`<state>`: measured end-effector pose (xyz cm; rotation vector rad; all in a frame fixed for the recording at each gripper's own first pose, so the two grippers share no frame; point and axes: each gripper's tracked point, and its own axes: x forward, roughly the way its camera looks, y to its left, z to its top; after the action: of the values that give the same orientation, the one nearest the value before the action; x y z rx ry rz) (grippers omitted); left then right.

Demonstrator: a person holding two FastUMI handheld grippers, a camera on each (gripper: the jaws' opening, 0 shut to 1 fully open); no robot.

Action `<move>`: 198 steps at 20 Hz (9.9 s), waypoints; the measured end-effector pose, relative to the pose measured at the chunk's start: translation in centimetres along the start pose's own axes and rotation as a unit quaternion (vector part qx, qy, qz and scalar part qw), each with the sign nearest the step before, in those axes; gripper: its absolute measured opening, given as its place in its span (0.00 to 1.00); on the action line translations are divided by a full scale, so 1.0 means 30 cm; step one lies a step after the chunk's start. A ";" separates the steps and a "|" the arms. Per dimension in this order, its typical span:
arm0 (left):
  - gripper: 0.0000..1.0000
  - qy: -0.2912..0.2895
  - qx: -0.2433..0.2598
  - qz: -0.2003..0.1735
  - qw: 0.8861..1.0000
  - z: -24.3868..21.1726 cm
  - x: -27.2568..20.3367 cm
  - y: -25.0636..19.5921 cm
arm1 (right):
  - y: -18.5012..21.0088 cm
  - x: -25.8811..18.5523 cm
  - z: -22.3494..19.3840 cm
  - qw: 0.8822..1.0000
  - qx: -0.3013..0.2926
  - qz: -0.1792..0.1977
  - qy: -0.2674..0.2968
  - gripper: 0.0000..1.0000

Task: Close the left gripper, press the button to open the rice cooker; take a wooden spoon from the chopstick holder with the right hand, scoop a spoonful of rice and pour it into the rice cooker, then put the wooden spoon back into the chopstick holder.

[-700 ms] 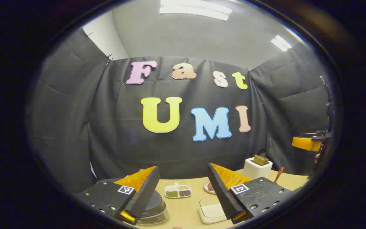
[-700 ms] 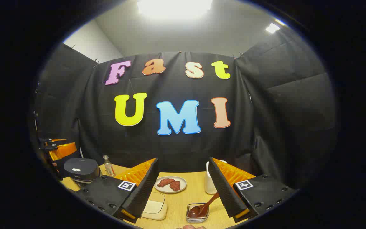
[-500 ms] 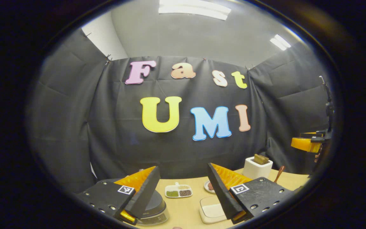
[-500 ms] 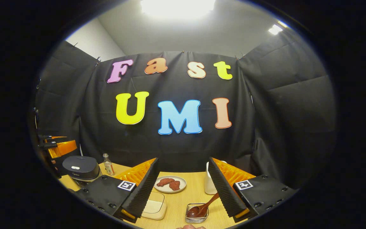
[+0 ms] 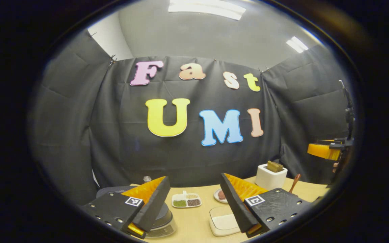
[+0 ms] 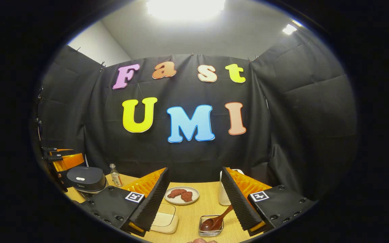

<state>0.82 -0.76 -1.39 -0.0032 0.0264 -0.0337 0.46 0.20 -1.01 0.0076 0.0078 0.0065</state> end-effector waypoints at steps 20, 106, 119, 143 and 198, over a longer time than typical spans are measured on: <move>0.48 0.068 0.008 0.044 0.997 0.009 0.029 0.361 | 0.065 0.064 -0.119 0.999 -0.010 0.040 0.028 0.98; 0.91 0.039 0.009 0.156 0.987 -0.231 -0.214 0.325 | -0.405 0.293 -0.719 0.961 0.186 -0.063 0.193 0.98; 0.91 0.064 -0.006 0.155 0.986 -0.330 -0.161 0.340 | -0.295 0.379 -0.753 0.934 0.285 -0.014 0.214 0.28; 0.92 0.062 -0.065 0.165 0.982 -0.464 -0.342 0.517 | 0.178 0.360 -0.120 0.981 0.165 0.089 0.048 0.19; 0.91 0.096 -0.078 0.144 0.982 -0.576 -0.382 0.560 | 0.426 0.474 -0.664 0.847 0.468 0.046 0.247 0.18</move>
<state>-10.52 16.36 -18.41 -0.1536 0.2230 0.2572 14.44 13.21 -20.94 0.9943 0.5317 0.1007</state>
